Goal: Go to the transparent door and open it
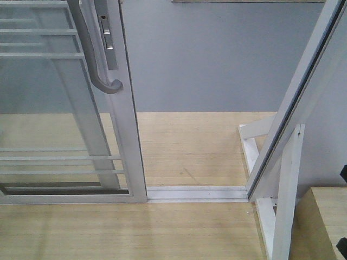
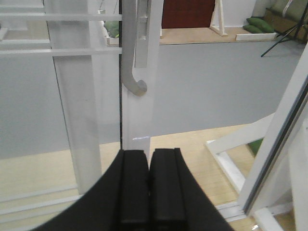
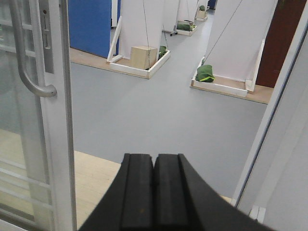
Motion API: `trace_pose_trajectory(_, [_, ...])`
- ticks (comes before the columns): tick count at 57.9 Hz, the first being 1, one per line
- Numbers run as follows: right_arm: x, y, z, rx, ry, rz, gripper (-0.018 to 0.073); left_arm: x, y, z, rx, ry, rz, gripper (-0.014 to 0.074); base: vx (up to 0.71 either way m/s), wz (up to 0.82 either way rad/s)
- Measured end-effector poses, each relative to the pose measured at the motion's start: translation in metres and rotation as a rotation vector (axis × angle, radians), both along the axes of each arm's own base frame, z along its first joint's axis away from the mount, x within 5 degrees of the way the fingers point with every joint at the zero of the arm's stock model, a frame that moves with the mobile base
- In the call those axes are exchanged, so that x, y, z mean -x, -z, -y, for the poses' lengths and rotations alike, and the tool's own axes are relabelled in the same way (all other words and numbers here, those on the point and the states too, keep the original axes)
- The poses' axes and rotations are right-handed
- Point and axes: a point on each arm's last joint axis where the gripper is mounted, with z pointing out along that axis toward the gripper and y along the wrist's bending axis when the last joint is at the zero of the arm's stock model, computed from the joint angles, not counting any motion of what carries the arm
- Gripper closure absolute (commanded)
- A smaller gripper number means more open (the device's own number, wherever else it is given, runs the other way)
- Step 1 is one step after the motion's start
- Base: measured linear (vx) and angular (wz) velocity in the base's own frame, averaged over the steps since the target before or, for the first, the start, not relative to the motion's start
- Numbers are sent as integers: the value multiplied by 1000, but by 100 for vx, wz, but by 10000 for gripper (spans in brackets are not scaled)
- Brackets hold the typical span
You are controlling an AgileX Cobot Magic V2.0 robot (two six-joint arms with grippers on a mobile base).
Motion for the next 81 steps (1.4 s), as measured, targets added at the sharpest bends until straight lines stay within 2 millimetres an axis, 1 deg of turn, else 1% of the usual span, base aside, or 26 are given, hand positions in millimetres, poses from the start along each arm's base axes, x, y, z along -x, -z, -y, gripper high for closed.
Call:
trace_pose_trajectory(4, [0, 0, 0, 0, 0, 0, 565, 0, 1, -1, -47, -3, 17, 603, 0, 0])
trace_pose_trajectory(9, [0, 0, 0, 1, 0, 0, 565, 1, 10, -3, -68, -10, 49, 603, 0, 0])
trace_pose_trajectory(12, [0, 0, 0, 1, 0, 0, 565, 2, 22, -4, -68, -15, 68, 603, 0, 0])
trace_pose_trajectory(19, [0, 0, 0, 1, 0, 0, 565, 5, 58, -5, -54, -31, 111, 603, 0, 0])
trace_pose_trajectory(23, [0, 0, 0, 1, 0, 0, 565, 7, 67, -6, -44, -38, 151, 603, 0, 0])
trace_pose_trajectory(30, [0, 0, 0, 1, 0, 0, 565, 11, 64, -7, -37, -42, 221, 603, 0, 0])
trace_pose_trajectory(47, [0, 0, 0, 1, 0, 0, 565, 11, 67, -7, -40, -38, 197, 603, 0, 0])
trace_pose_trajectory(76, [0, 0, 0, 1, 0, 0, 565, 11, 67, -7, -40, -38, 197, 603, 0, 0])
trace_pose_trajectory(81, [0, 5, 0, -1, 0, 5, 565, 11, 67, -7, -40, -38, 197, 603, 0, 0])
